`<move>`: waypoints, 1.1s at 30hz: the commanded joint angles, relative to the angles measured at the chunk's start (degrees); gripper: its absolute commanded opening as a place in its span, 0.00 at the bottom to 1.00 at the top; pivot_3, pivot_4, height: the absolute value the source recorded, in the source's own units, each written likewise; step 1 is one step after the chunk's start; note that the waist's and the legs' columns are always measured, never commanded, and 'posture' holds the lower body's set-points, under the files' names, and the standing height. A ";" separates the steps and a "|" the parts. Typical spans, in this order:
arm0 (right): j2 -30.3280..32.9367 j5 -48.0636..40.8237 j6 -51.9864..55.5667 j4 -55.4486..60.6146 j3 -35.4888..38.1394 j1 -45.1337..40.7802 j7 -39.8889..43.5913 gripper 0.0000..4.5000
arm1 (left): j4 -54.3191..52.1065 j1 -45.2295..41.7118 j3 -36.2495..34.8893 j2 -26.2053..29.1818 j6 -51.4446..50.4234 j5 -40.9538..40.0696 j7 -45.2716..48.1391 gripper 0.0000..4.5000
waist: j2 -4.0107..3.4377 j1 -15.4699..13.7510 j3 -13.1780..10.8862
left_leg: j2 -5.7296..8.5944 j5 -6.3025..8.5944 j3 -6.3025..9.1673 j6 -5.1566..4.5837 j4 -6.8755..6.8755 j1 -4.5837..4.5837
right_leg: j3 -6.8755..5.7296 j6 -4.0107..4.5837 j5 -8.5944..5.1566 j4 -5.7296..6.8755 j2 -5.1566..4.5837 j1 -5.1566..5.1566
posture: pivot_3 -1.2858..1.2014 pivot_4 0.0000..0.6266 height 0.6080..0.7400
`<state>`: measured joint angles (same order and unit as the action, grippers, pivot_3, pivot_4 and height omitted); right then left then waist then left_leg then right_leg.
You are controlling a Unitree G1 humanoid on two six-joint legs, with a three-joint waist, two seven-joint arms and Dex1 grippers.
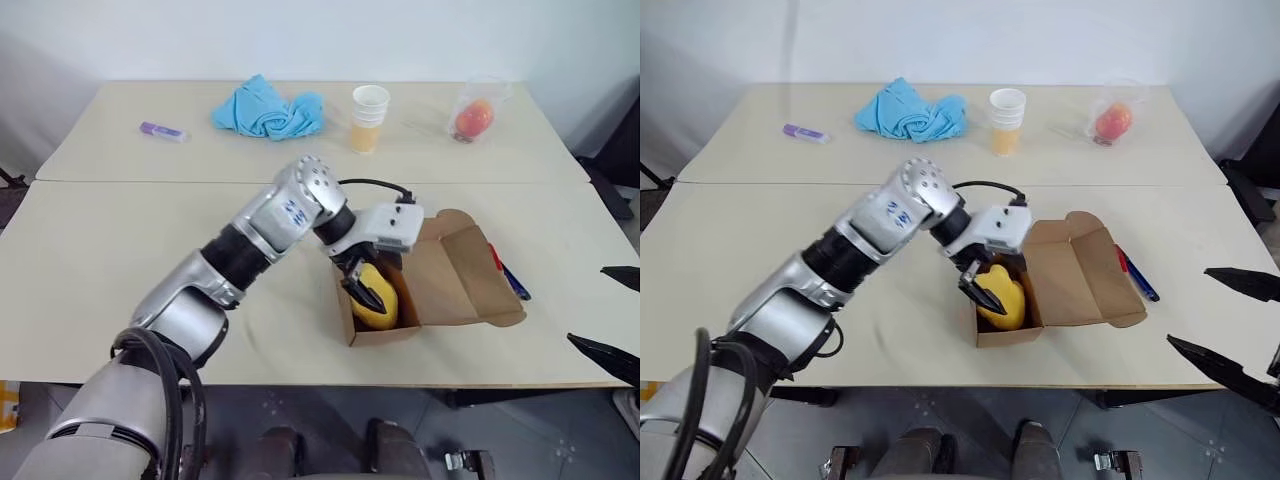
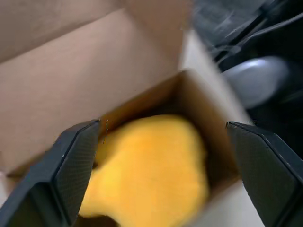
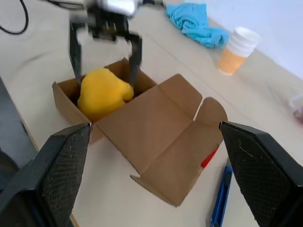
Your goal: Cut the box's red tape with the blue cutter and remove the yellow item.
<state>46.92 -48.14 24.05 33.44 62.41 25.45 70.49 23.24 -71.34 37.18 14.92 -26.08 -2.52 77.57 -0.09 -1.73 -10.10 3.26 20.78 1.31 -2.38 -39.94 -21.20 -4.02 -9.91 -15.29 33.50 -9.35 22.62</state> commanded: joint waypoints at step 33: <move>1.64 -3.44 0.81 1.79 -3.19 -0.16 -6.08 1.00 | 2.39 0.01 -0.74 -1.12 6.43 12.15 2.90 0.44 | 0.00 -1.42 0.00 | 0.05 -0.01 0.04 -0.06 -0.09 -0.05 | -0.01 -0.02 0.01 0.06 -0.05 0.01 | 0.52 0.24 1.00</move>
<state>48.63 -51.71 26.07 35.26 58.66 25.40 64.48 25.70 -71.17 37.02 14.48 -20.54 9.01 81.85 -0.09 -3.15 -10.09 3.31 20.77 1.35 -2.44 -40.03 -21.25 -4.03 -9.93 -15.28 33.57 -9.41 22.63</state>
